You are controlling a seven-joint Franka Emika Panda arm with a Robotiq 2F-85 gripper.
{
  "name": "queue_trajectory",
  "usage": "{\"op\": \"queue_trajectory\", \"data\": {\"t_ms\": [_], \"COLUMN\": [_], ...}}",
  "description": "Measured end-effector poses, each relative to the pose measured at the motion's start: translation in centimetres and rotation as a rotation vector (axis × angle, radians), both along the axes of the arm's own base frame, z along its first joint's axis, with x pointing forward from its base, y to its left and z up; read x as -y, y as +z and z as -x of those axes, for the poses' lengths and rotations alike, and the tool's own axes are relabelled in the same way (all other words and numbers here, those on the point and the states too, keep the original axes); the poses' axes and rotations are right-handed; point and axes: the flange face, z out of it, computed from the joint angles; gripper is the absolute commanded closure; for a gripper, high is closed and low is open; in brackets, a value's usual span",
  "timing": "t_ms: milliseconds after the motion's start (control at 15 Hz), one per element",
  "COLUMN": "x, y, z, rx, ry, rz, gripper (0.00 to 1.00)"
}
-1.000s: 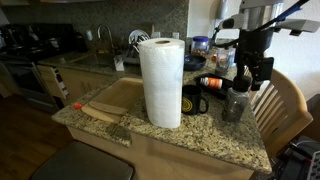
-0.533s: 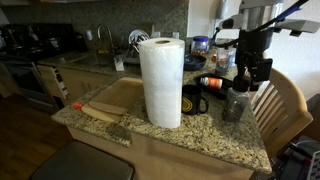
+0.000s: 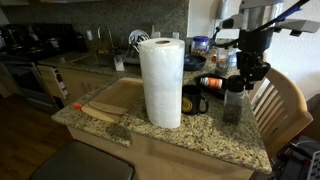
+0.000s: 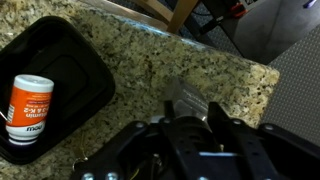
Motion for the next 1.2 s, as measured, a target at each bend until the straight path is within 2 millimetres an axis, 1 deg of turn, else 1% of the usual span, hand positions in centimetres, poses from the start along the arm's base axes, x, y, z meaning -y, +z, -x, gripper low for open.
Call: {"op": "queue_trajectory", "data": {"t_ms": [67,133,200,267,333,533,600,733,800,1200], "x": [-0.06,-0.11,-0.13,-0.16,-0.17,-0.17,-0.16,-0.14,-0.14,-0.13], "y": [0.00,-0.01,-0.03,-0.06,-0.06,-0.06,-0.08,-0.13,-0.14,-0.15], "z": [0.02,0.04,0.06,0.06,0.07,0.07,0.09,0.14,0.15,0.15], "rx": [0.000,0.000,0.000,0.000,0.001,0.001,-0.001,-0.006,-0.006,-0.007], "ry": [0.001,0.002,-0.003,-0.011,-0.014,-0.016,-0.016,-0.024,-0.025,-0.027], "rz": [0.001,0.001,0.003,0.005,0.006,0.006,0.007,0.010,0.010,0.010], "gripper": [0.48,0.78,0.78,0.71,0.40,0.19,0.36,0.22,0.19,0.19]}}
